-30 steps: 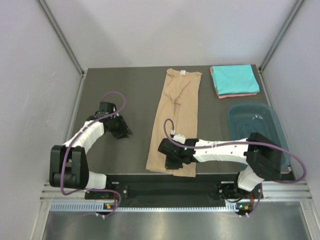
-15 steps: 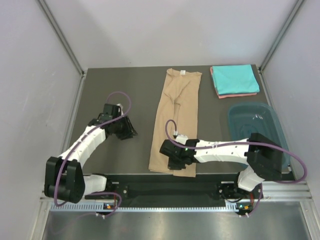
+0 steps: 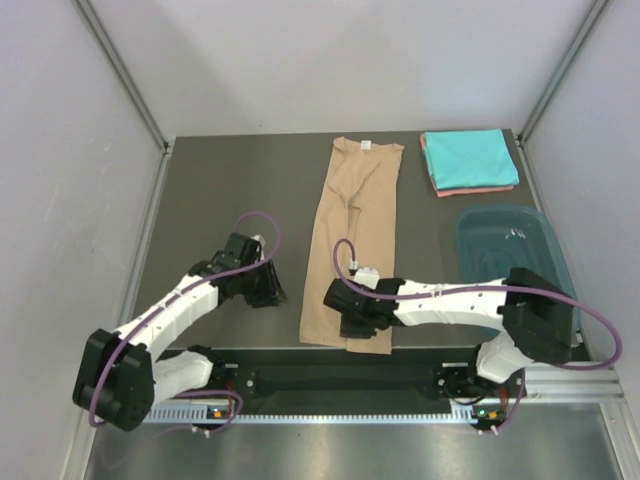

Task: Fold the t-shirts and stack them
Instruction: Fold the tshirt

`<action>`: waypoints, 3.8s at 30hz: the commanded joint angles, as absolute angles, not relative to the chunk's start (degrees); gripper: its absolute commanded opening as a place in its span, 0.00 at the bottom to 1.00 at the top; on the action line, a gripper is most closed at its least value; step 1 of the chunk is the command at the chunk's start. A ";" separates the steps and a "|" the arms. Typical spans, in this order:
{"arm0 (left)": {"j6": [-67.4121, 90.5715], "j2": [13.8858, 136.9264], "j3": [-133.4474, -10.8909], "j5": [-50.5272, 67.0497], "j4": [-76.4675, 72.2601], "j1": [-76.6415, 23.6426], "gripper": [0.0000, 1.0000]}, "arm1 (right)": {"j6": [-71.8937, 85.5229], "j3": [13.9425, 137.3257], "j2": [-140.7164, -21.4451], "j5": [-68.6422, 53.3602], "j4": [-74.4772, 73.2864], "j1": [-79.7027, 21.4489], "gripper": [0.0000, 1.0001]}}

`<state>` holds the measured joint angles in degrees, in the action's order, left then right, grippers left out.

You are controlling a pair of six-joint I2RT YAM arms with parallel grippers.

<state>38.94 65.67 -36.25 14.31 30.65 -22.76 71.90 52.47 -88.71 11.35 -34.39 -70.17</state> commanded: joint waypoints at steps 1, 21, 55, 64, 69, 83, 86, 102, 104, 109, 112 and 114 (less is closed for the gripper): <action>40.87 62.14 -34.11 14.15 30.15 -24.69 0.37 | 66.54 54.84 -83.94 13.80 -34.45 -67.78 0.25; 56.60 60.81 -30.93 7.92 15.21 -46.92 0.26 | 21.10 79.18 -103.70 -9.22 -15.21 -30.24 0.30; 65.91 75.76 -34.45 -7.03 19.86 -62.14 0.24 | 12.74 94.75 -124.89 -15.90 -15.73 -25.58 0.12; 69.25 77.52 -33.22 -8.70 25.48 -62.23 0.24 | 12.48 94.48 -123.31 -16.78 -15.20 -22.59 0.00; 70.22 77.17 -32.69 -8.79 25.93 -62.75 0.24 | 11.87 95.88 -123.75 -17.14 -16.17 -21.71 0.00; 72.33 74.71 -31.64 -10.55 29.71 -63.54 0.24 | 15.29 101.51 -124.54 -22.67 -18.72 -20.65 0.00; 72.42 74.88 -31.55 -10.63 29.71 -63.72 0.23 | 15.91 102.83 -125.33 -22.76 -19.51 -20.65 0.00; 59.17 70.12 -42.53 -16.16 24.88 -71.53 0.27 | 16.61 103.10 -127.62 -22.68 -21.27 -20.39 0.00; 57.31 72.76 -44.64 -16.35 23.65 -73.12 0.26 | 16.70 103.01 -127.53 -22.68 -21.27 -20.39 0.00; 54.14 84.45 -52.01 -20.46 27.23 -78.04 0.23 | 16.79 102.66 -127.53 -22.85 -21.01 -20.39 0.00; 54.05 88.85 -55.36 -23.45 30.92 -79.36 0.23 | 16.96 102.39 -127.35 -23.03 -20.74 -20.39 0.00; 54.92 90.43 -56.51 -25.13 32.60 -79.80 0.23 | 16.96 102.39 -127.35 -23.20 -20.65 -20.39 0.00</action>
<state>55.70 89.14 -53.12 -19.62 28.05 -79.13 16.73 100.64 -127.92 -22.72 -22.74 -21.37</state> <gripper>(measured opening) 0.229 0.006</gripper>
